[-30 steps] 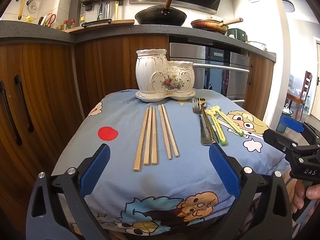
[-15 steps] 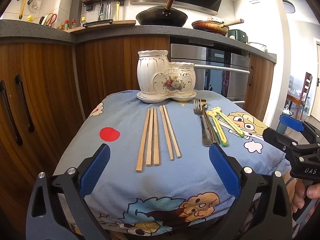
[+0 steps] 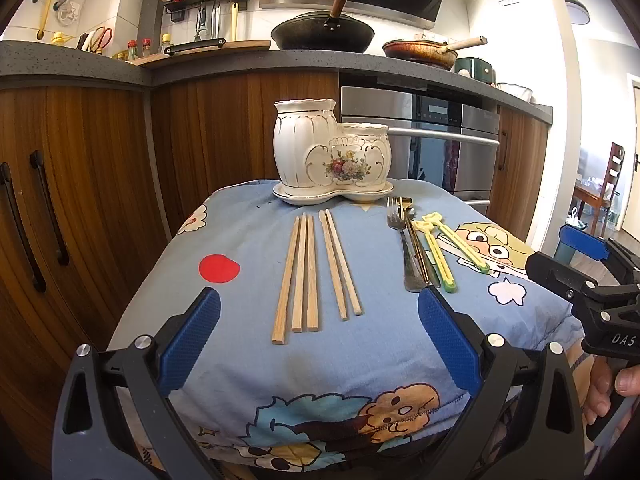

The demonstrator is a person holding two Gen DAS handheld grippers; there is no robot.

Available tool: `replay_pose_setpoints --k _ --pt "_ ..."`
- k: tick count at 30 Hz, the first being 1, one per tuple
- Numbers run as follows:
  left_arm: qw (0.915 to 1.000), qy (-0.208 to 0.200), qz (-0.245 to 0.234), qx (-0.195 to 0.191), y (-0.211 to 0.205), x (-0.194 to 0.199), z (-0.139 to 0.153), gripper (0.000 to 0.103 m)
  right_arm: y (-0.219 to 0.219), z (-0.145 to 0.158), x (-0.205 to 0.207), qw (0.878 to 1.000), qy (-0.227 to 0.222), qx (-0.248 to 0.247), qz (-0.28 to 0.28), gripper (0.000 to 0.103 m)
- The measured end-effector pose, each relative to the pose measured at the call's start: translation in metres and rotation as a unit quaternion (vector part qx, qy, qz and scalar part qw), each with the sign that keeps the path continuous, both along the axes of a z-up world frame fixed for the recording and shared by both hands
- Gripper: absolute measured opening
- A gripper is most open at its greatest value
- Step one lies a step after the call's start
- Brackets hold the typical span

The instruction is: Organize utensils

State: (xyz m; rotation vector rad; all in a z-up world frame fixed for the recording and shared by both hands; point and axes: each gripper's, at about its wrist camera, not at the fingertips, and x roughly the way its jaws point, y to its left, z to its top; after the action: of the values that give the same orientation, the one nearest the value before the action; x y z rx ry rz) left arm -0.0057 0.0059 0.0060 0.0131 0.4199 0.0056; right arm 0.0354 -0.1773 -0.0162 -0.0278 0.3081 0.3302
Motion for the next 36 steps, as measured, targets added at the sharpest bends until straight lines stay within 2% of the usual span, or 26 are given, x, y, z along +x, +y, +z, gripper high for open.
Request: replay_pose_setpoints --k 36 --pt "1.0000 0.004 0.000 0.003 -0.0006 0.0030 -0.0011 0.098 0.0035 -0.0001 0.0007 1.000 0.000 0.000 0.001 0.098"
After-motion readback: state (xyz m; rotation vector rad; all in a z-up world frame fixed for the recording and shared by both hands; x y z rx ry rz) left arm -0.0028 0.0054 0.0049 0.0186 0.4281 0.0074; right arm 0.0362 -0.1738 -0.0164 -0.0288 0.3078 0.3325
